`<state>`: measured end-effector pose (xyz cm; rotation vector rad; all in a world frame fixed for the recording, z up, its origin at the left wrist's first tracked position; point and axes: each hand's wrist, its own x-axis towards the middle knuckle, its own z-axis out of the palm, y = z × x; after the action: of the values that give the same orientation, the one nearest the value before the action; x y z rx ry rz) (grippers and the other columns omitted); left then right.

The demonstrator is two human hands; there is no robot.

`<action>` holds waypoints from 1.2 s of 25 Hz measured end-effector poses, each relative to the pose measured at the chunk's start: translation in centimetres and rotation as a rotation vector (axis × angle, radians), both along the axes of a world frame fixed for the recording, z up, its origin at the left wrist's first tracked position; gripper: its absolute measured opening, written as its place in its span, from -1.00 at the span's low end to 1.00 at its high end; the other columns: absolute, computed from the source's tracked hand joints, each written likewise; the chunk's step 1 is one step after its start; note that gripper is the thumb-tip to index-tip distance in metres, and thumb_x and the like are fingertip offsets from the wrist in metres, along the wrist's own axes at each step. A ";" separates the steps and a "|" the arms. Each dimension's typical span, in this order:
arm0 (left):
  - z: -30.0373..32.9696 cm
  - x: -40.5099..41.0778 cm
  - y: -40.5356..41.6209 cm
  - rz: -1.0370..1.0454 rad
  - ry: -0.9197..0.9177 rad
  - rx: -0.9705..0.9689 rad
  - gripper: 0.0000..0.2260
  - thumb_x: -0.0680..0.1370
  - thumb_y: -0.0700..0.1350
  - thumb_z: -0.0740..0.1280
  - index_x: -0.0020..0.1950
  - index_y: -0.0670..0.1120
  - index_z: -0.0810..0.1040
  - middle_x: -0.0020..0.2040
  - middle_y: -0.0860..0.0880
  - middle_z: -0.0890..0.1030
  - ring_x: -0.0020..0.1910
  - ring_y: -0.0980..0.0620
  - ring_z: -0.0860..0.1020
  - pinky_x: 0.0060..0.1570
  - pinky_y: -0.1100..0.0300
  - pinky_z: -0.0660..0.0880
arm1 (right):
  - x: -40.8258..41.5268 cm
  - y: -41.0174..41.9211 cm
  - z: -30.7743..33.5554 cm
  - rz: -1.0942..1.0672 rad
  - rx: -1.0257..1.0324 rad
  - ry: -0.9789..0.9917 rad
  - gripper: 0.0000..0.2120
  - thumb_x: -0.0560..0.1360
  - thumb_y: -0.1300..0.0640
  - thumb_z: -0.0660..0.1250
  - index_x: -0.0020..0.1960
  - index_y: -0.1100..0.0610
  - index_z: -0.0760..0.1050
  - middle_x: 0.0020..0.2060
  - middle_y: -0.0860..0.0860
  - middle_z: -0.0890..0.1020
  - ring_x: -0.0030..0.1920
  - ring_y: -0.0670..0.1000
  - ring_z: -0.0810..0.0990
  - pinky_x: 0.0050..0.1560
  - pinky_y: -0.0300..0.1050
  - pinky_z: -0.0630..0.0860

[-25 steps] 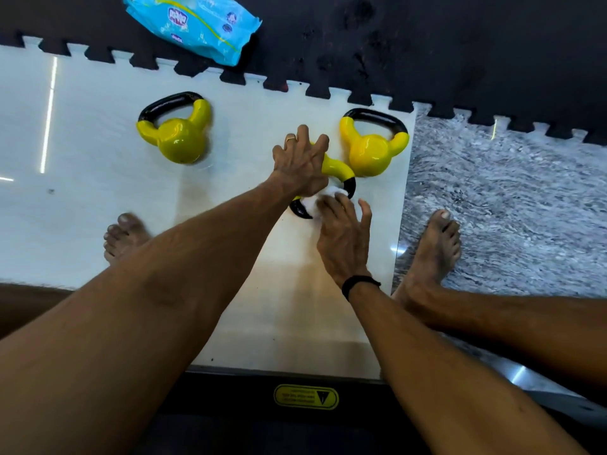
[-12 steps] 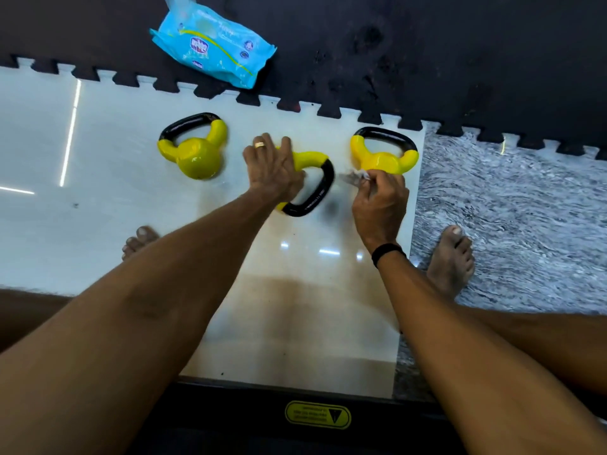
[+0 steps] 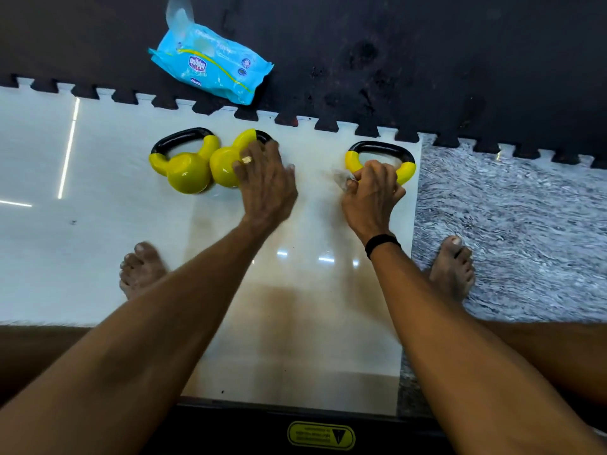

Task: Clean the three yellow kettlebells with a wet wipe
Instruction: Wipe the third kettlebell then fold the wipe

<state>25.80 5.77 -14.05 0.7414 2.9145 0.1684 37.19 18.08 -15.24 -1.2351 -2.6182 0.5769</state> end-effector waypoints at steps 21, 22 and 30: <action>-3.0 2.9 -2.1 0.023 -0.182 0.007 -0.52 0.64 0.15 0.00 -0.14 -0.13 0.56 -0.08 -0.16 0.61 0.07 -0.23 0.48 -0.01 -0.07 0.35 | 1.7 -3.9 -0.5 -0.536 -0.616 0.436 -0.90 0.47 0.13 0.29 -0.22 0.10 0.46 -0.36 0.05 0.57 -0.33 0.12 0.59 -0.34 0.06 0.60; -2.9 3.1 -1.9 0.070 -0.186 0.013 -0.51 0.64 0.15 0.00 -0.14 -0.13 0.57 -0.08 -0.15 0.61 0.07 -0.22 0.48 0.01 -0.07 0.36 | 1.9 -3.2 -0.4 -0.547 -0.581 0.415 -0.89 0.47 0.14 0.29 -0.22 0.10 0.45 -0.36 0.03 0.57 -0.30 0.11 0.58 -0.30 -0.02 0.55; -2.1 3.1 -2.0 0.885 -0.264 0.208 -0.54 0.66 0.08 0.01 0.11 -0.20 0.58 0.13 -0.20 0.60 0.21 -0.22 0.47 0.11 -0.06 0.37 | 2.8 -5.2 -1.3 -0.258 -0.519 0.242 -0.92 0.44 0.19 0.32 -0.20 0.20 0.52 -0.18 0.09 0.62 -0.18 0.07 0.59 -0.17 -0.03 0.53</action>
<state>28.87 3.77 -16.11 -0.5621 2.7579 0.5954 40.01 12.90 -16.53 -1.4935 -2.1289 1.3146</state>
